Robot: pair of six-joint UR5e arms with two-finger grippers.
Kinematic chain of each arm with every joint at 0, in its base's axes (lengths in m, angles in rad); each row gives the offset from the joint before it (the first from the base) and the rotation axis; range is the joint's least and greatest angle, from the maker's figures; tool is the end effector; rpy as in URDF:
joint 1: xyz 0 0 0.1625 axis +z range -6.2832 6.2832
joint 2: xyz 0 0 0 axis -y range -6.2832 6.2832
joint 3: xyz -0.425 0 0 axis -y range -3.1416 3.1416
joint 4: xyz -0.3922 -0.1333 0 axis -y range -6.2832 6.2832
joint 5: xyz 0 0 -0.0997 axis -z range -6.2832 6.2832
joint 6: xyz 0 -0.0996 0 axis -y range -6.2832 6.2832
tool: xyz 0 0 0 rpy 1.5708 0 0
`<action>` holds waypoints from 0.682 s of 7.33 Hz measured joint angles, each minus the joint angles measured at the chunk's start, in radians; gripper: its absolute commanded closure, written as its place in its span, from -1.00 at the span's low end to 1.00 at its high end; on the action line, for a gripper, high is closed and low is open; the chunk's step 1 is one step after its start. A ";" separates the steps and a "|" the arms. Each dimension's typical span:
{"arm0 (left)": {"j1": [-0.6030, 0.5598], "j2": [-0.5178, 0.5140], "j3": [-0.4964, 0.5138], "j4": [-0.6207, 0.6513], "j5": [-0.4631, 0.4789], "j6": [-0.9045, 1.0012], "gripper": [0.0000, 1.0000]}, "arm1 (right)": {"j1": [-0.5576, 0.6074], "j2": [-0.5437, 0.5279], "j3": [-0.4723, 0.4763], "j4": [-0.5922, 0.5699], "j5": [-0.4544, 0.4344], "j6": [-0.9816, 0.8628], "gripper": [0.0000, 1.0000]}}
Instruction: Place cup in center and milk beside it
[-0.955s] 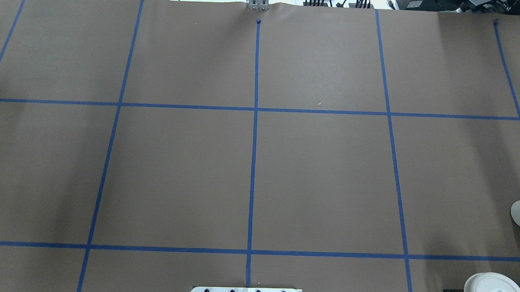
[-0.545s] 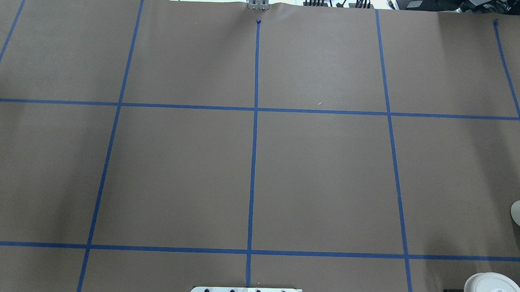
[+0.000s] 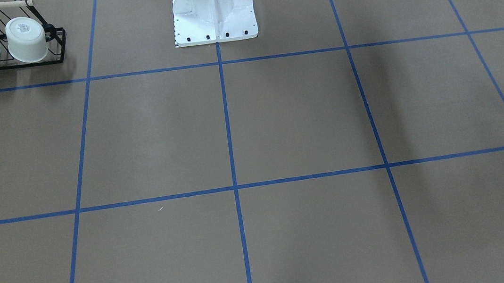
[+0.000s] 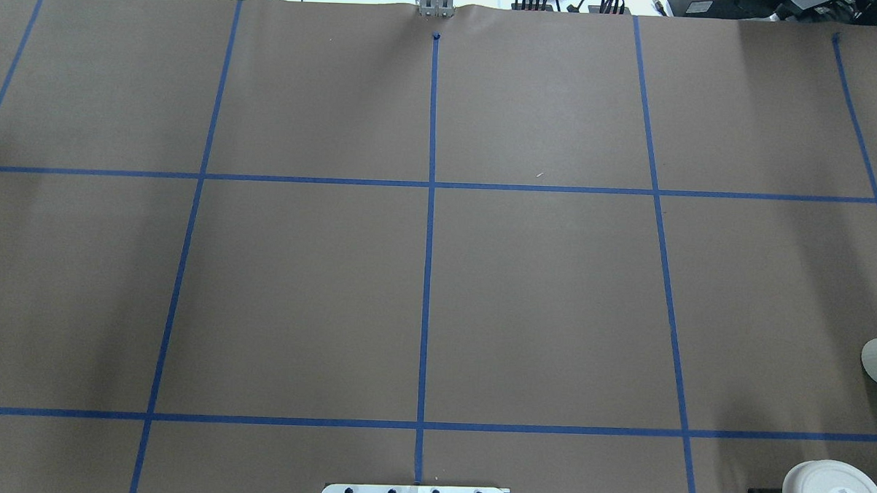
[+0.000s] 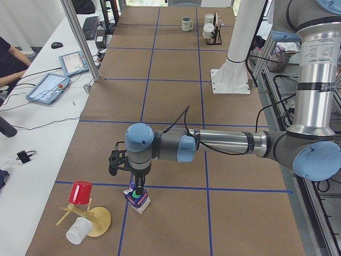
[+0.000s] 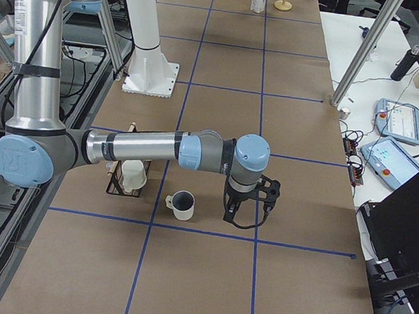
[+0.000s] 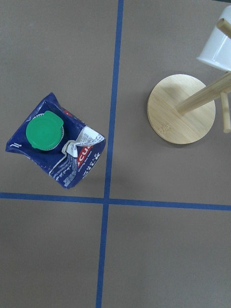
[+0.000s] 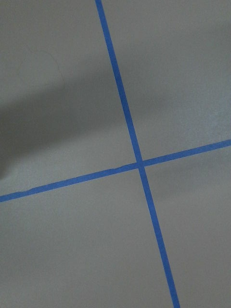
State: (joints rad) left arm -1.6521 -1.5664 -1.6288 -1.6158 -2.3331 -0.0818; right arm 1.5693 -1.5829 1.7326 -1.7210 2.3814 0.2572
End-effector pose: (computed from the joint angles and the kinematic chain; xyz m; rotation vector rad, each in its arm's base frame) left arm -0.1046 -0.4892 0.6284 0.0937 0.7621 -0.1174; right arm 0.0604 -0.4824 0.5977 -0.1053 -0.8059 0.2417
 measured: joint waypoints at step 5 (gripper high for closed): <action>-0.001 0.008 -0.009 -0.001 0.006 -0.002 -0.96 | 0.001 0.003 0.015 0.000 0.001 0.008 -1.00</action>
State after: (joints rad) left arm -1.6534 -1.5589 -1.6375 -1.6170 -2.3268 -0.0840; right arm 1.5699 -1.5800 1.7471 -1.7211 2.3822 0.2652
